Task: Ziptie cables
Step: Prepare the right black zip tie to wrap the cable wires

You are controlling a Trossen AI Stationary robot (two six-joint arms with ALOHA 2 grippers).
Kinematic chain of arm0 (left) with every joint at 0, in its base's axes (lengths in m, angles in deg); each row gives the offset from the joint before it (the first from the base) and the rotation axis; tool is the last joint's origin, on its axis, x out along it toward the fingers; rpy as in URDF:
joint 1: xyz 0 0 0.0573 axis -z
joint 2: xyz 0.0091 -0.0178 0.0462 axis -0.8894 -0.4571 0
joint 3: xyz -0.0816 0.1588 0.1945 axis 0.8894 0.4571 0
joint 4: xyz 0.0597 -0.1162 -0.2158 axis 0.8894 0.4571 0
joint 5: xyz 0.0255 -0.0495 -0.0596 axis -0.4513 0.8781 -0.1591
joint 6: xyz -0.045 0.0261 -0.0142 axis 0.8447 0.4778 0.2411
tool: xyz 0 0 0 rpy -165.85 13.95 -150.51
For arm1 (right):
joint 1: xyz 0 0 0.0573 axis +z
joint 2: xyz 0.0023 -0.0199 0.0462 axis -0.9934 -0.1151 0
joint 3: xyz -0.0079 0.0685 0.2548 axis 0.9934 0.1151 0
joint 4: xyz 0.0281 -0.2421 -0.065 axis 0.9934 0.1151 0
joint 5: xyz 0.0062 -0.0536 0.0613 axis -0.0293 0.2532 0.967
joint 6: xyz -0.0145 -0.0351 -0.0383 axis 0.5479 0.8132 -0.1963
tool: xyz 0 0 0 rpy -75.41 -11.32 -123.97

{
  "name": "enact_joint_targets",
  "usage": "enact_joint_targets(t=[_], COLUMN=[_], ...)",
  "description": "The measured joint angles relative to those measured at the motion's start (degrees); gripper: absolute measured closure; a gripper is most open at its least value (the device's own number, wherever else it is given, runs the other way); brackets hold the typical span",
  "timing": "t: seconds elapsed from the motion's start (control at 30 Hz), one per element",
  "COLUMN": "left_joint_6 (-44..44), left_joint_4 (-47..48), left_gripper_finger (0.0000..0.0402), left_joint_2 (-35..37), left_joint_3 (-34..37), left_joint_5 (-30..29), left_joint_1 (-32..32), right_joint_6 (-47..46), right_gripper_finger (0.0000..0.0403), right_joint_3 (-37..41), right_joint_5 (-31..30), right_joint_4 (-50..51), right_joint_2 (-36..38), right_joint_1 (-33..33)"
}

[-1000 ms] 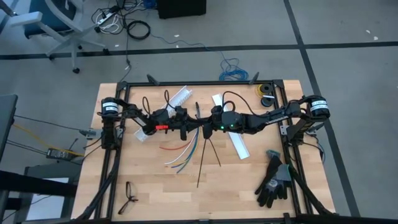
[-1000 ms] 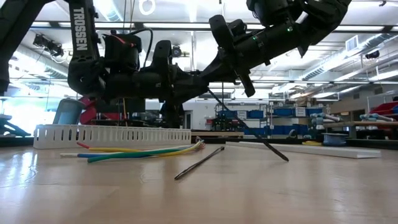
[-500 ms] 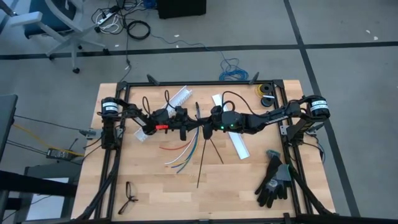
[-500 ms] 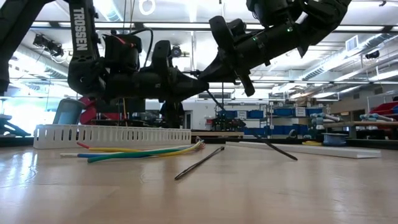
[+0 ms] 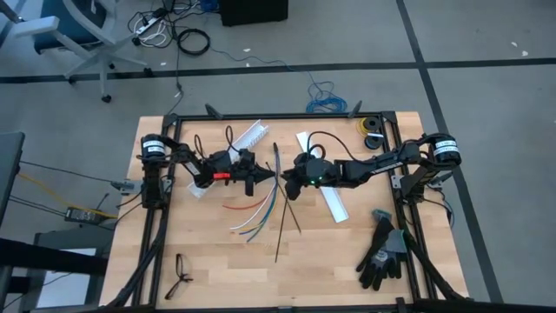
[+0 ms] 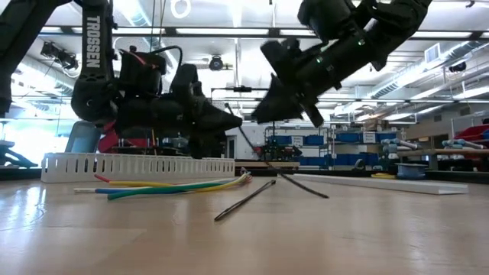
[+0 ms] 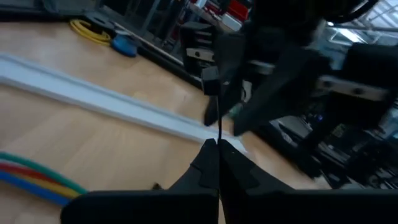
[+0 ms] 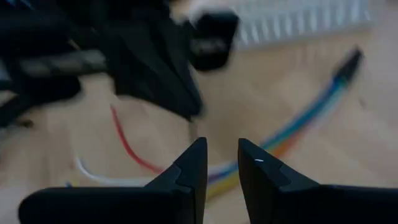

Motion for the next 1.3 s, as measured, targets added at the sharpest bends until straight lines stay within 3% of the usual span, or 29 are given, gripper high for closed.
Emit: enact_joint_targets(t=[0.17, 0.27, 0.43, 0.83, 1.3], left_joint_6=[-1.37, -4.44, -4.56, -4.09, -4.36], left_joint_4=[0.24, 0.25, 0.33, 1.97, 4.03], left_gripper_finger=[0.0401, 0.0401, 0.0401, 0.0401, 0.0401], left_joint_2=[0.00, 0.00, 0.00, -0.11, -0.09], left_joint_3=[0.24, 0.23, -0.32, -4.50, -4.82], left_joint_5=[5.63, 8.23, 8.54, 9.75, 9.23], left_joint_1=[-0.25, -0.04, 0.23, 2.18, 2.14], right_joint_6=[-2.72, -2.22, 0.69, 1.06, 3.05], right_gripper_finger=[0.0330, 0.0336, 0.0345, 0.0348, 0.0364], right_joint_3=[0.02, 0.01, 0.00, 0.00, 0.00], right_joint_5=[1.36, -0.83, -5.69, -5.30, -4.43], right_joint_4=[4.63, 4.11, -0.88, -5.41, -8.89], right_joint_2=[0.00, 0.00, 0.00, -4.71, -4.66], right_joint_1=[3.18, 6.03, 8.76, 8.23, 7.86])
